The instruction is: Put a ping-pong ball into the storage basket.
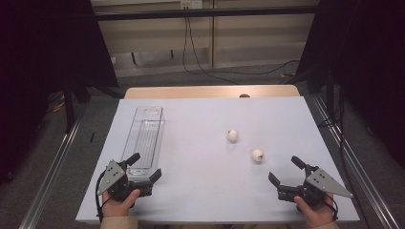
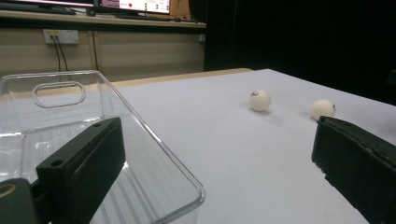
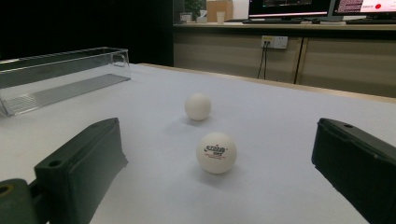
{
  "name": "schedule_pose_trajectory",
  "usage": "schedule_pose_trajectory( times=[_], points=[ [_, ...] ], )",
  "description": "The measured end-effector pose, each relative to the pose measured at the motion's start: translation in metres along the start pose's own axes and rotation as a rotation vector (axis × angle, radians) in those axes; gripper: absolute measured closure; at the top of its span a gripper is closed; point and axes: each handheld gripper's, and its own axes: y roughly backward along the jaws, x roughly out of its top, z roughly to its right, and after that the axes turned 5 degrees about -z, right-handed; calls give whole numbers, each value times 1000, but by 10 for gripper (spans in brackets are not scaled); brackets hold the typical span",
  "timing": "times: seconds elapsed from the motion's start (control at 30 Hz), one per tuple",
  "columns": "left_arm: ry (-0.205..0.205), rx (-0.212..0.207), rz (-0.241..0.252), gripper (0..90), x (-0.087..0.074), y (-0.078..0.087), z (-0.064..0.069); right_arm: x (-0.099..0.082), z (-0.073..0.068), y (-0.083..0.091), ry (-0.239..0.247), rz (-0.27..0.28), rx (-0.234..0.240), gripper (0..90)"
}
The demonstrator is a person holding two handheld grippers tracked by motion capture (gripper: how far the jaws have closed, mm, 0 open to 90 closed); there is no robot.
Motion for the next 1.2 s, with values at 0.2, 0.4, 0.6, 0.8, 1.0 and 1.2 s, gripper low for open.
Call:
schedule_pose_trajectory(
  times=[0.2,0.4,0.6,0.8,1.0,1.2],
  points=[
    [11,-13,-4,26,0,-3,2,0,0,0,3,0,6,19],
    [8,-38,-15,25,2,-7,7,0,0,1,5,0,8,23],
    [17,-64,-14,25,2,-13,11,0,0,2,7,0,8,25],
    [12,-80,-14,23,4,-17,14,0,0,2,12,2,1,25],
    [7,-90,-19,23,5,-21,16,0,1,2,14,-2,-1,25],
    [0,-99,-26,23,6,-24,18,0,1,2,13,-4,1,24]
  ],
)
